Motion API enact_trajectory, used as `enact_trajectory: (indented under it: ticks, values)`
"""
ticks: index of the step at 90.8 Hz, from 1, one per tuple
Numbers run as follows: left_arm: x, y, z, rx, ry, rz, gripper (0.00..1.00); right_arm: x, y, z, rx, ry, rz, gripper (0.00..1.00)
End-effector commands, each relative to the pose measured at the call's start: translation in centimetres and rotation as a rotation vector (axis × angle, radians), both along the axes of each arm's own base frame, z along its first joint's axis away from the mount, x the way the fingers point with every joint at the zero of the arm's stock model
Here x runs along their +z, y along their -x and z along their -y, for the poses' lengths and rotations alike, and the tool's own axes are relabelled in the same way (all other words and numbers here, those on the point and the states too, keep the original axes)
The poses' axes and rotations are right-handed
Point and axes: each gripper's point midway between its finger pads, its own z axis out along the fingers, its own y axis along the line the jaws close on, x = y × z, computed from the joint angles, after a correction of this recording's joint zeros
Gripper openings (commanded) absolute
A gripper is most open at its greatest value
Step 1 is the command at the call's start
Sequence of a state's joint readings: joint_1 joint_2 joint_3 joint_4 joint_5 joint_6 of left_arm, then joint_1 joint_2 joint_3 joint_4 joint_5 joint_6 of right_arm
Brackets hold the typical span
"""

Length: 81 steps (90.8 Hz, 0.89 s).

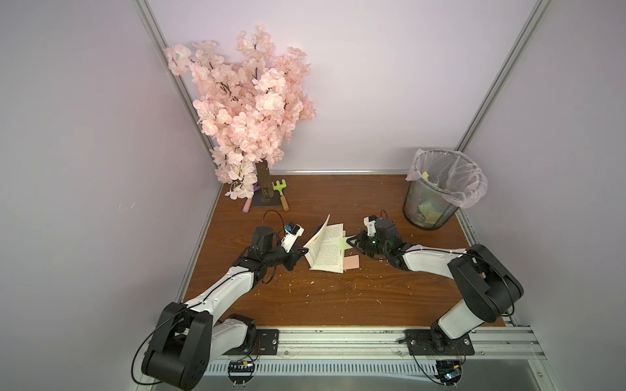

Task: Peel off the used sticky note
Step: Tear off the note from the book.

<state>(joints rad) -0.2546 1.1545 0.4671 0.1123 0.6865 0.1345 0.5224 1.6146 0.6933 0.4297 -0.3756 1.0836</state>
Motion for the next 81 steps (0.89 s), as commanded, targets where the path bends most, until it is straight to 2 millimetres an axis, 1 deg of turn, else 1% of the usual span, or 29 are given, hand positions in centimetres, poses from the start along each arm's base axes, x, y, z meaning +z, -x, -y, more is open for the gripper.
enact_trajectory:
  ticks: [1,16,27,34,37,43,47,53,59,63,69,71,73,75,76,77,78,81]
  values:
    - [-0.3,-0.1,-0.5,0.022,-0.01,-0.03,0.02,0.8,-0.2,0.0,0.032,-0.023,0.022,0.0]
    - [-0.3,0.0,-0.5,0.021,-0.012,-0.028,0.02,-0.3,-0.2,1.2,0.014,-0.026,-0.011,0.0]
    - [-0.3,-0.2,-0.6,0.025,-0.014,-0.026,0.02,-0.6,0.1,1.0,0.047,-0.031,-0.017,0.0]
    - [-0.3,-0.1,-0.6,0.022,-0.013,-0.029,0.02,-1.2,0.2,1.9,0.012,-0.003,-0.026,0.0]
    - [-0.3,-0.1,-0.6,0.023,-0.013,-0.026,0.02,-1.1,0.3,2.0,0.004,-0.003,-0.018,0.0]
    - [-0.2,-0.1,-0.6,0.022,-0.012,-0.026,0.02,0.1,0.1,1.7,0.02,-0.03,0.02,0.0]
    - [-0.2,-0.1,-0.6,0.022,-0.012,-0.023,0.02,1.2,0.0,1.4,0.035,-0.04,0.049,0.0]
    - [-0.3,-0.1,-0.6,0.023,-0.013,-0.026,0.02,3.5,-0.3,1.5,0.042,-0.03,0.112,0.0]
    - [-0.3,-0.1,-0.6,0.021,-0.014,-0.027,0.02,5.7,-0.7,2.3,0.033,0.022,0.163,0.0]
    - [-0.3,-0.1,-0.6,0.022,-0.015,-0.028,0.02,7.7,-1.0,3.0,0.021,0.053,0.2,0.0]
    - [-0.3,-0.1,-0.6,0.021,-0.015,-0.027,0.02,11.3,-1.7,4.8,-0.022,0.07,0.261,0.0]
    - [-0.2,-0.1,-0.6,0.022,-0.015,-0.024,0.02,12.2,-1.9,5.4,-0.04,0.079,0.27,0.0]
    - [-0.1,-0.1,-0.6,0.021,-0.016,-0.021,0.02,13.6,-2.1,6.1,-0.061,0.081,0.294,0.0]
    - [-0.2,-0.1,-0.6,0.022,-0.018,-0.022,0.02,15.1,-2.4,7.3,-0.094,0.093,0.315,0.0]
    - [-0.2,-0.1,-0.6,0.022,-0.019,-0.022,0.02,15.1,-2.4,7.3,-0.094,0.093,0.315,0.0]
    - [-0.2,-0.1,-0.6,0.022,-0.018,-0.02,0.02,15.9,-2.4,7.8,-0.106,0.093,0.33,0.0]
    - [-0.2,-0.1,-0.6,0.022,-0.019,-0.019,0.02,17.1,-2.8,8.7,-0.137,0.104,0.351,0.0]
    - [-0.2,-0.1,-0.7,0.021,-0.021,-0.015,0.02,19.0,-3.1,10.1,-0.185,0.12,0.39,0.0]
